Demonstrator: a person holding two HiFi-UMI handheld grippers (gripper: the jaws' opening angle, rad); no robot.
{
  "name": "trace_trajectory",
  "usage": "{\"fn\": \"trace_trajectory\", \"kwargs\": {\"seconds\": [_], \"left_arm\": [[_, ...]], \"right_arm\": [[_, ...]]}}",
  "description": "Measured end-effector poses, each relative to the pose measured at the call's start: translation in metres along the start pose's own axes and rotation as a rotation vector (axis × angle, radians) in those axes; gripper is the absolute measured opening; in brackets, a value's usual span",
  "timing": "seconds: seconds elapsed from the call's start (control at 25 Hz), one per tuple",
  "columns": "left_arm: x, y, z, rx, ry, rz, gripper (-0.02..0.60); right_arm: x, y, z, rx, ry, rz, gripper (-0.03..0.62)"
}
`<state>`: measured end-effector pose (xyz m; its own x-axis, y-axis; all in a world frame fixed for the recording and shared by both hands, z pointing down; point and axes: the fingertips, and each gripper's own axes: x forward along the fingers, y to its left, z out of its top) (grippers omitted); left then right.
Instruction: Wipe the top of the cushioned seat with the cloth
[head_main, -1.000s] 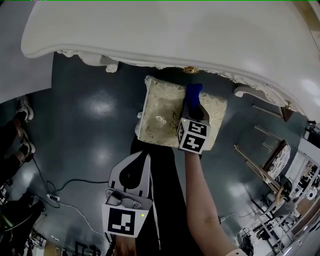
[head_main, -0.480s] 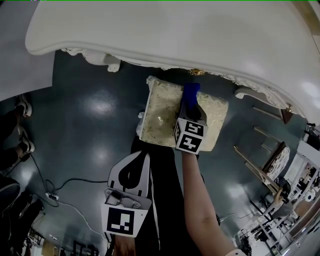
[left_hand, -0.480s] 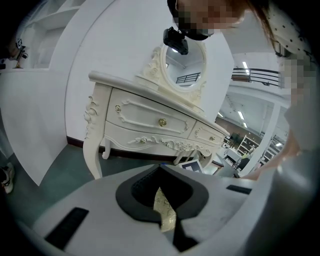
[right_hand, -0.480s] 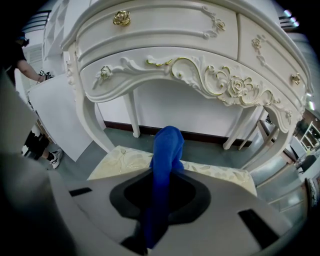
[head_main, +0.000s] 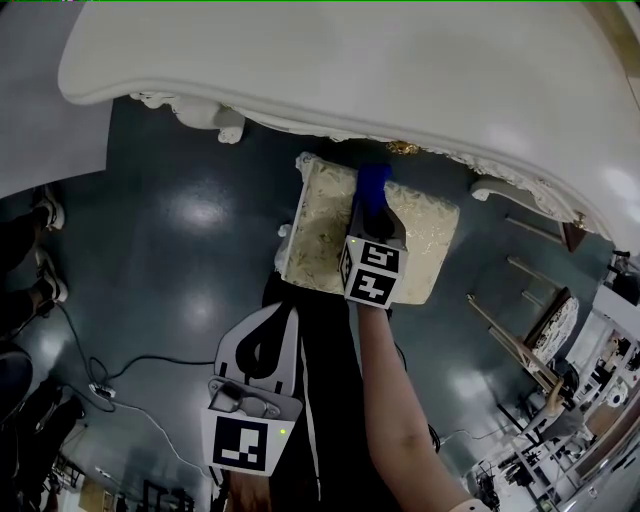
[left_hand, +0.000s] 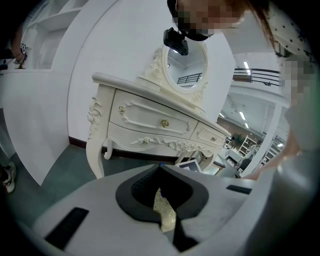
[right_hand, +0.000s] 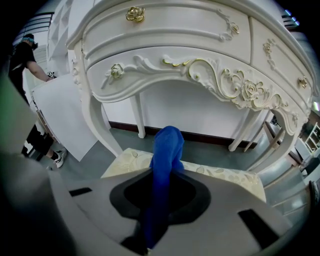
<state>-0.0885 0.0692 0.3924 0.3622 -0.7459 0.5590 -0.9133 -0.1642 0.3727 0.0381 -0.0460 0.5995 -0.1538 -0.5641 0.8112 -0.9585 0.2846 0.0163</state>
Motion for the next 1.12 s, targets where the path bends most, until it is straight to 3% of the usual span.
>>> {"fn": "trace_trajectory", "kwargs": {"seconds": [1.12], "left_arm": [[-0.008, 0.02, 0.008, -0.015, -0.016, 0.039, -0.002]], "right_arm": [[0.007, 0.045, 0.014, -0.024, -0.016, 0.061, 0.067]]}}
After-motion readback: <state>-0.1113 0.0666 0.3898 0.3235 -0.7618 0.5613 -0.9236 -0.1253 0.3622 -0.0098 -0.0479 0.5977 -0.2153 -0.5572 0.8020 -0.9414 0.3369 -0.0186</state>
